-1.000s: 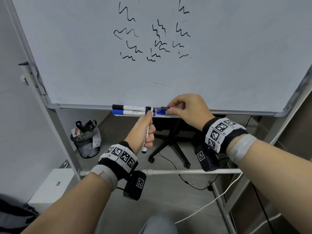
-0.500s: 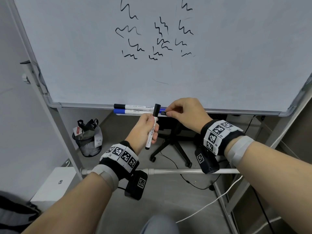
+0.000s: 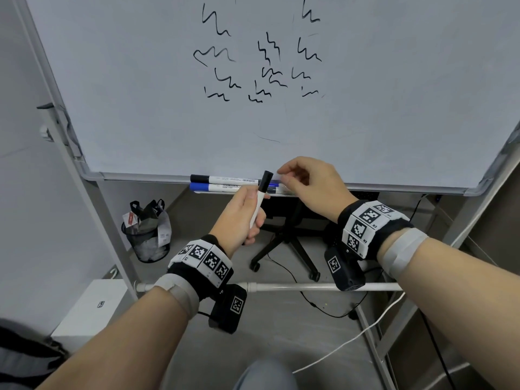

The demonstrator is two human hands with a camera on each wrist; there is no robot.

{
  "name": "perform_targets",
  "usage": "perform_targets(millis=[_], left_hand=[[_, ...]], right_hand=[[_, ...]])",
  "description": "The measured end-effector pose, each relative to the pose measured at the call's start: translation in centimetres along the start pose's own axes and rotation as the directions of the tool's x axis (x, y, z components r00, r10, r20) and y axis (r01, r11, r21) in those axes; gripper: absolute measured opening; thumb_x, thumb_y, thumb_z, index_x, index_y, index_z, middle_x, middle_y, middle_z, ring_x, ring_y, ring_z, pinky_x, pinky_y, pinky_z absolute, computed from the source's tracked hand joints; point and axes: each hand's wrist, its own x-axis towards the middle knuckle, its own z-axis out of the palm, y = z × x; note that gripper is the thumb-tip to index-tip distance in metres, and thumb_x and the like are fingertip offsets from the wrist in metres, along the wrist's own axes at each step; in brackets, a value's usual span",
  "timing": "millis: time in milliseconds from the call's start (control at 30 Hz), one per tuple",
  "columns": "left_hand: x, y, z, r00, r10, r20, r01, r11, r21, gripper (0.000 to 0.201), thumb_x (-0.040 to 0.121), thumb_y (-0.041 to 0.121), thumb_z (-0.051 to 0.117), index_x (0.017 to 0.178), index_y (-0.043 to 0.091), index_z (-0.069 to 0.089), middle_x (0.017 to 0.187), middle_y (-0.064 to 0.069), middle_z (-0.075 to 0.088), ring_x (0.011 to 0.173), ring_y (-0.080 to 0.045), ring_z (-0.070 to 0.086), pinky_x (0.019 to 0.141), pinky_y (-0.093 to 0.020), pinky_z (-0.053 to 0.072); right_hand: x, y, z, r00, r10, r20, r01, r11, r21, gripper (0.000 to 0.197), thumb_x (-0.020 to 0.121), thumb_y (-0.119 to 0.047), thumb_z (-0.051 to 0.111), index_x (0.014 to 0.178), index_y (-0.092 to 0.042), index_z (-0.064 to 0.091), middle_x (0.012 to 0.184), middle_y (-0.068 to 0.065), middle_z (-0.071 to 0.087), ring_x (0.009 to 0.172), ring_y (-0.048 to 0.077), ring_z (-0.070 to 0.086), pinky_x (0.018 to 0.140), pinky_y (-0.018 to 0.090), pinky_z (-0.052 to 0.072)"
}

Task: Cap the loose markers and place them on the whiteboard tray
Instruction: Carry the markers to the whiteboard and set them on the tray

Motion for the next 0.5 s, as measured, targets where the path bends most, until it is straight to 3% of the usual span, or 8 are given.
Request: perform_targets(millis=[100, 233, 300, 367, 500], left_hand=[[0.3, -0.1, 0.1, 0.999, -0.049, 0.017, 0.05, 0.997, -0.066, 0.039, 0.111, 0.039, 0.032, 0.108, 0.015, 0.062, 0.067, -0.004, 0.05, 0.046, -0.014, 0.037, 0.045, -0.026, 0.029], [0.5, 0.2, 1.1, 0.997, -0.048, 0.053, 0.054, 0.992, -0.112, 0.043, 0.111, 0.032, 0.033, 0.101, 0.01, 0.068, 0.07, -0.002, 0.058, 0.058, -0.016, 0.05, 0.054, -0.029, 0.041], [0.6, 0.5, 1.6, 0.996, -0.051, 0.08, 0.06, 0.992, -0.115, 0.045, 0.111, 0.033, 0.032, 0.102, 0.01, 0.069, 0.074, -0.005, 0.06, 0.062, -0.018, 0.055, 0.059, -0.031, 0.047], [0.6, 0.7, 1.8, 0.992, -0.061, 0.115, 0.073, 0.992, -0.099, 0.047, 0.111, 0.037, 0.031, 0.106, 0.01, 0.07, 0.079, -0.007, 0.064, 0.066, -0.018, 0.061, 0.067, -0.033, 0.054], [0.7, 0.3, 1.6, 0.978, -0.13, 0.165, 0.132, 0.991, 0.0, 0.05, 0.111, 0.04, 0.03, 0.114, 0.014, 0.073, 0.088, -0.006, 0.072, 0.076, -0.018, 0.066, 0.075, -0.032, 0.055]], right_hand=[[-0.5, -1.1, -0.7, 0.996, 0.018, 0.088, -0.028, 0.993, 0.115, 0.019, 0.094, -0.039, 0.069, 0.101, -0.022, 0.077, 0.094, -0.004, 0.078, 0.081, 0.005, 0.067, 0.078, 0.017, 0.052], [-0.8, -1.5, -1.4, 0.979, 0.013, 0.202, -0.059, 0.973, 0.224, 0.025, 0.087, -0.023, 0.08, 0.109, -0.013, 0.075, 0.101, 0.006, 0.079, 0.088, 0.005, 0.07, 0.082, 0.016, 0.054], [-0.6, -1.3, -1.5, 0.974, 0.017, 0.226, -0.08, 0.96, 0.268, 0.03, 0.087, -0.02, 0.081, 0.112, -0.009, 0.068, 0.098, 0.009, 0.078, 0.088, 0.008, 0.071, 0.088, 0.022, 0.053], [-0.4, -1.2, -1.7, 0.972, 0.012, 0.233, -0.088, 0.944, 0.319, 0.028, 0.092, -0.016, 0.075, 0.113, -0.004, 0.06, 0.092, 0.01, 0.074, 0.086, 0.013, 0.068, 0.091, 0.03, 0.052], [0.1, -1.5, -2.2, 0.99, -0.036, 0.133, -0.023, 0.909, 0.416, 0.027, 0.1, -0.009, 0.062, 0.125, -0.002, 0.055, 0.1, 0.01, 0.075, 0.093, 0.021, 0.069, 0.092, 0.036, 0.057]])
